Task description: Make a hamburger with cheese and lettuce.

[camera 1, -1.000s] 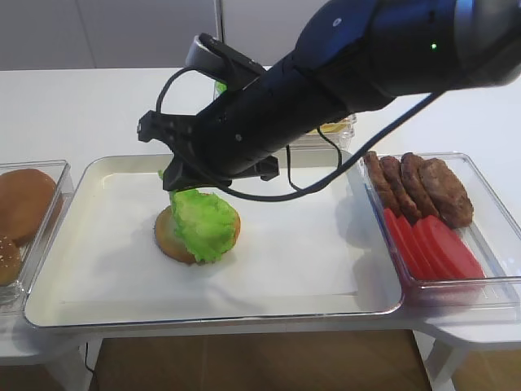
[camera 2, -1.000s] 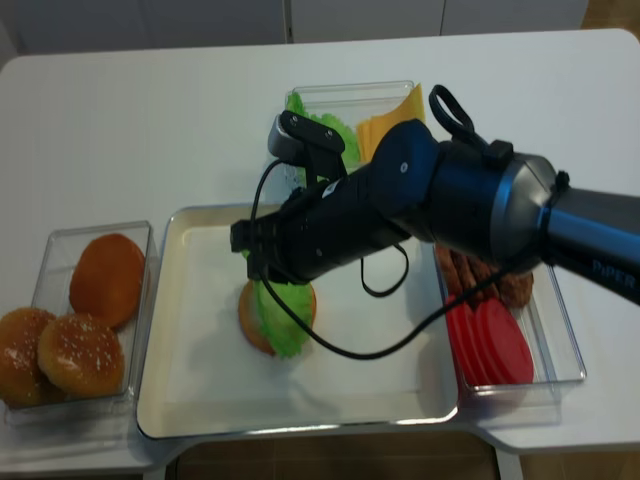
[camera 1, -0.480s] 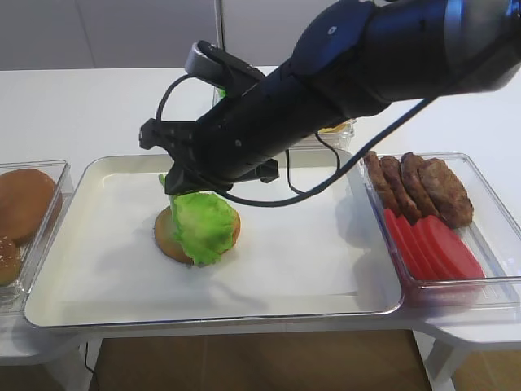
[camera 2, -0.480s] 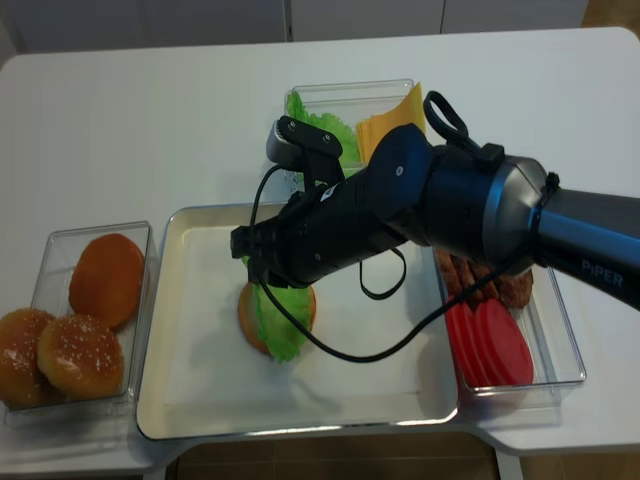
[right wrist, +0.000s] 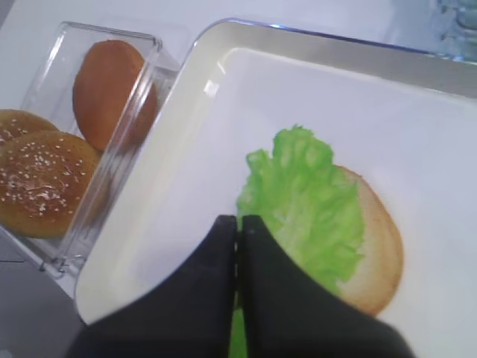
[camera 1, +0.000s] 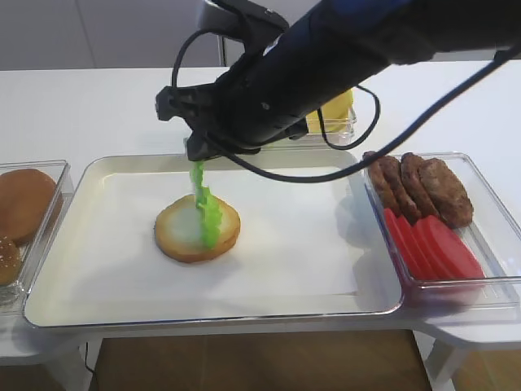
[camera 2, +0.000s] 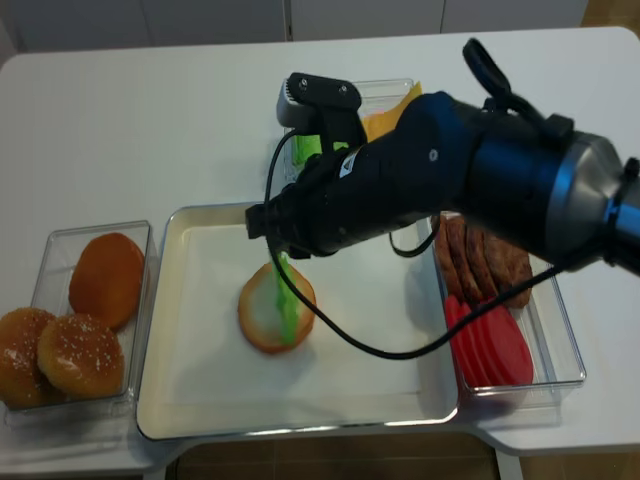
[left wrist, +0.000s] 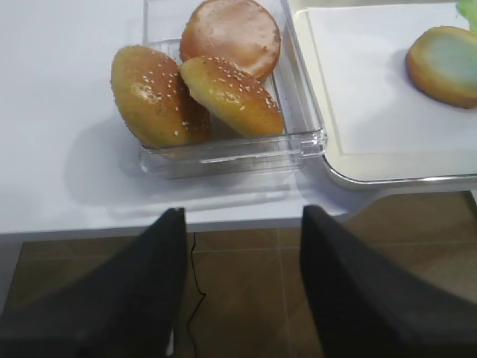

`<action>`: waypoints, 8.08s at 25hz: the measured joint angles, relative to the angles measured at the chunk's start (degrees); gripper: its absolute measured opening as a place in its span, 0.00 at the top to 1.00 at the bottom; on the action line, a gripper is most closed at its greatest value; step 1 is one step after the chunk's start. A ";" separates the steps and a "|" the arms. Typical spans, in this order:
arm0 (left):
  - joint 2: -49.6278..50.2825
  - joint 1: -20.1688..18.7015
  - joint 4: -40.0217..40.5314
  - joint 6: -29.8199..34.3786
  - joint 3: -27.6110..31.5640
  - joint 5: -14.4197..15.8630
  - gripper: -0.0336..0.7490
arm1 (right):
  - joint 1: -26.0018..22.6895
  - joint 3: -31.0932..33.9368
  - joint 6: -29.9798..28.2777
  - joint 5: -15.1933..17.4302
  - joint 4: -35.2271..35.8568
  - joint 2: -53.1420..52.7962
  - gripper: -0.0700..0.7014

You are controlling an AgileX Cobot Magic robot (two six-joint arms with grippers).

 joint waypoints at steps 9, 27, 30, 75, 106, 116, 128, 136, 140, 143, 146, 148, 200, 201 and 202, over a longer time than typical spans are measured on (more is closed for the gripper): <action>0.00 0.00 0.00 0.00 0.00 0.00 0.49 | 0.00 0.00 6.30 2.70 -12.01 -1.51 0.91; 0.00 -0.12 0.00 0.00 0.00 0.00 0.49 | 0.00 0.00 11.51 4.73 -22.19 -5.61 0.91; 0.00 0.00 0.00 0.00 0.00 0.00 0.49 | 0.00 0.00 11.68 4.49 -22.21 -4.89 0.91; 0.00 0.00 0.00 0.00 0.00 0.00 0.49 | 0.00 0.00 -5.92 -1.68 12.17 6.25 0.91; 0.00 0.00 0.00 0.00 0.00 0.00 0.49 | 0.00 0.00 -4.11 -1.17 7.21 5.39 0.36; 0.00 0.00 0.00 0.00 0.00 0.00 0.49 | -0.66 0.00 16.62 13.07 -25.69 -3.86 0.35; 0.00 0.00 0.00 0.00 0.00 0.00 0.49 | -22.61 0.00 7.83 25.82 -23.45 -11.97 0.35; 0.00 0.00 0.00 0.00 0.00 0.00 0.49 | -35.42 0.00 7.59 31.03 -25.80 -15.80 0.35; 0.00 0.00 0.00 0.00 0.00 0.00 0.49 | -35.62 0.00 7.81 32.28 -26.99 -16.63 0.35; 0.00 0.00 0.00 0.00 0.00 0.00 0.49 | -35.62 0.00 8.03 33.90 -27.84 -17.29 0.35; 0.00 0.00 0.00 0.00 0.00 0.00 0.49 | -35.62 0.00 8.06 35.55 -28.48 -18.85 0.35; 0.00 0.00 0.00 0.00 0.00 0.00 0.49 | -35.62 0.00 8.16 36.48 -28.49 -20.46 0.35; 0.00 0.00 0.00 0.00 0.00 0.00 0.49 | -35.94 35.91 4.96 44.24 -28.34 -94.43 0.35; 0.00 0.00 0.00 0.00 0.00 0.00 0.49 | -35.94 36.53 4.98 44.24 -28.34 -95.10 0.35; 0.00 0.00 0.00 0.00 0.00 0.00 0.49 | -35.94 37.04 4.84 44.24 -28.34 -95.79 0.35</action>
